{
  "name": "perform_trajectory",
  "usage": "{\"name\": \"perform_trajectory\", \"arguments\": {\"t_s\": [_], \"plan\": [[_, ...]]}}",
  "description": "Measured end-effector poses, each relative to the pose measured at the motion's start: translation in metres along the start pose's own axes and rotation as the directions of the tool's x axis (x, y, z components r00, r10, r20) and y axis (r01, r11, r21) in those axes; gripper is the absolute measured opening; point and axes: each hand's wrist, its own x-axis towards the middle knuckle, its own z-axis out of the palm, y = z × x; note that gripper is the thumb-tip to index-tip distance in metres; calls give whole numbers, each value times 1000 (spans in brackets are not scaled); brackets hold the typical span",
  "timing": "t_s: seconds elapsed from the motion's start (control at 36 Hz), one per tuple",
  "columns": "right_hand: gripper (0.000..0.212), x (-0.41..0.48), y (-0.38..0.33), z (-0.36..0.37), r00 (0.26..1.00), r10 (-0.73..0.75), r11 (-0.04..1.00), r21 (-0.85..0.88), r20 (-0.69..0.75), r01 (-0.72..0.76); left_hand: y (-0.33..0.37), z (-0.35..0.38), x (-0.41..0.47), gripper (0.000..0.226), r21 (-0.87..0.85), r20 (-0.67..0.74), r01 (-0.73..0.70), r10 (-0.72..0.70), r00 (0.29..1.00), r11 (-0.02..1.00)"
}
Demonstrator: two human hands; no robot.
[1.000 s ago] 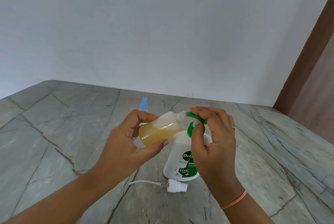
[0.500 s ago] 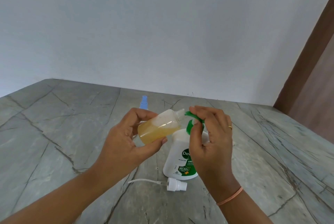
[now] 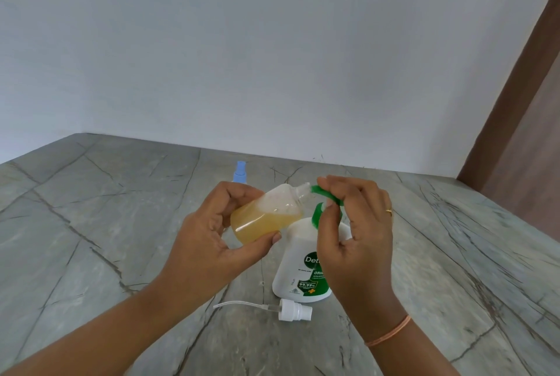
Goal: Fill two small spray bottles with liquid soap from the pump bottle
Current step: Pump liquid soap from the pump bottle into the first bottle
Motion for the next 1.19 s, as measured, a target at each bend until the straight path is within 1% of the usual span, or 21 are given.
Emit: {"name": "perform_trajectory", "arguments": {"t_s": [0.11, 0.25, 0.53, 0.94, 1.19], "plan": [[28, -4, 4, 3, 1000, 1, 999, -34, 7, 0, -2, 0, 0, 42, 25, -2, 4, -4, 1000, 1000], [28, -2, -1, 2, 998, 53, 999, -4, 18, -53, -2, -1, 0, 42, 28, -6, -8, 8, 1000, 1000], [29, 4, -3, -2, 999, 21, 998, -63, 33, -18, -2, -1, 0, 42, 18, 2, -4, 4, 1000, 1000], [27, 3, -2, -1, 999, 37, 999, -21, 21, -37, -2, -1, 0, 43, 15, 0, 1, -1, 1000, 1000], [28, 5, -3, -3, 1000, 16, 999, -53, 14, -15, -3, -1, 0, 44, 34, -5, -3, 3, 1000, 999]]}}
